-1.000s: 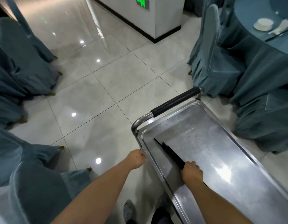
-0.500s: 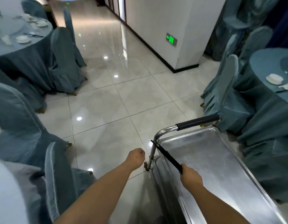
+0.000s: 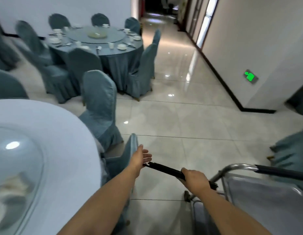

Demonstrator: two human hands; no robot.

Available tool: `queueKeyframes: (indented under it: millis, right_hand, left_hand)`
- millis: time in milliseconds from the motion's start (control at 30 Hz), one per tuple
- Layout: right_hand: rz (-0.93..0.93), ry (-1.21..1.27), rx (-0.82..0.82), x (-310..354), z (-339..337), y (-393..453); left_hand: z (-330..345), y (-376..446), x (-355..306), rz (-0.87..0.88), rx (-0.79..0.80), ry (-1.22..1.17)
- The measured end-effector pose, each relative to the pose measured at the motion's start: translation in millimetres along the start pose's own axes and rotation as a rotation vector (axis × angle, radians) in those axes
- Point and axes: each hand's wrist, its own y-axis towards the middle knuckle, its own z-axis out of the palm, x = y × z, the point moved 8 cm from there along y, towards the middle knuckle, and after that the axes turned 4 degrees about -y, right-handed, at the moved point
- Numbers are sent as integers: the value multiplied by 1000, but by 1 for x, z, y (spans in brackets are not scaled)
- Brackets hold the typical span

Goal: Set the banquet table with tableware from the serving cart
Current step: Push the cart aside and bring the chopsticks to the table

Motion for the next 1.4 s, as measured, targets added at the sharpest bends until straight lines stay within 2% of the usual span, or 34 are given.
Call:
queueKeyframes:
  millis: [67, 133, 367, 533, 700, 933, 1033, 1100, 1167, 1300, 1400]
  right_hand:
    - [-103, -52, -26, 56, -14, 24]
    - [-145, -70, -31, 76, -22, 37]
    - [-502, -104, -24, 239, -50, 83]
    - [-676, -129, -27, 320, -55, 99]
    - [-813, -120, -34, 385, -62, 105]
    - [-1020, -161, 42, 456, -50, 106]
    - [-1029, -171, 103, 470, -36, 107]
    - [-1036, -190, 131, 479, -26, 106]
    - [-1040, -207, 159, 487, -18, 104]
    - [-1017, -239, 216, 506, 0, 105]
    - [-974, -248, 245, 523, 18, 107]
  left_hand:
    - [-61, -9, -12, 27, -62, -96]
    - [-84, -12, -13, 11, -65, -119]
    - [-202, -39, -16, 48, -202, -314]
    - [-258, -60, -8, 59, -314, -296]
    - [-292, -83, -7, 129, -456, -556]
    - [-364, -122, 18, 120, -677, -533]
    - [-394, -145, 44, 26, -849, -402]
    - [-413, -159, 61, -79, -917, -114]
    - [-426, -167, 71, -170, -920, 230]
    - [-444, -162, 92, -167, -820, 532]
    - [-461, -150, 116, -201, -733, 674]
